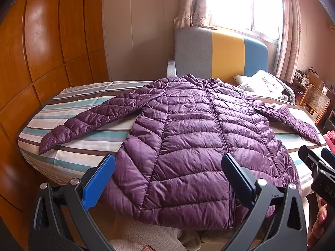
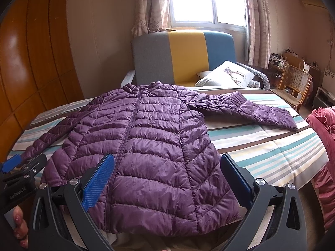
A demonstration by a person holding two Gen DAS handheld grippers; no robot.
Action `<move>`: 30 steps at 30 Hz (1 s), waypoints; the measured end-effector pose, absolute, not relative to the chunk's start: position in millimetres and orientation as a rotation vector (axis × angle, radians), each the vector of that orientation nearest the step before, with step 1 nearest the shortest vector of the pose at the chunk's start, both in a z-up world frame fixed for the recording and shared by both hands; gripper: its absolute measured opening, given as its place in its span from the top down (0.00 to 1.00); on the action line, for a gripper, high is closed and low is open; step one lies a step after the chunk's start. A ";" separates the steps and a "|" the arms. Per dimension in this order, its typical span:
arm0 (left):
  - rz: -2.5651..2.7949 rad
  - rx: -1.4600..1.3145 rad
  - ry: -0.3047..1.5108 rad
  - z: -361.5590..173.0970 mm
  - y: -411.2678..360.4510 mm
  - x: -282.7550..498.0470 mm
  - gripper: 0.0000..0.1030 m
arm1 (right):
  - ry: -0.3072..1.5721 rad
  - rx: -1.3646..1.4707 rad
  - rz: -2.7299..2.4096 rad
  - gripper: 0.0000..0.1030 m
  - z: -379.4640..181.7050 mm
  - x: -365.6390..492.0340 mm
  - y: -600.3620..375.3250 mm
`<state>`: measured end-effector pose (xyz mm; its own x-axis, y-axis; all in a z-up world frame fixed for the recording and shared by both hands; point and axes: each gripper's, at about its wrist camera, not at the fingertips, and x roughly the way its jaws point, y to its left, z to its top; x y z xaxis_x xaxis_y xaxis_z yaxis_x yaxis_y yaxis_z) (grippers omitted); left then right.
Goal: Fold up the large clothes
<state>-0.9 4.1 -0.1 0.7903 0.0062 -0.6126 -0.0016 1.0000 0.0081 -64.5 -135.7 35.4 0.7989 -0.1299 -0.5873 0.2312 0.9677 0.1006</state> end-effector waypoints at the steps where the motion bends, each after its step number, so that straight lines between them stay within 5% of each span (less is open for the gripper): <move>1: 0.004 0.008 0.660 -0.4 3.5 -0.6 0.02 | 0.618 0.170 -0.195 0.03 34.8 -64.5 -135.6; 30: 0.003 0.010 0.663 -2.7 2.6 0.8 0.02 | 0.618 0.177 -0.189 0.03 32.0 -65.6 -135.2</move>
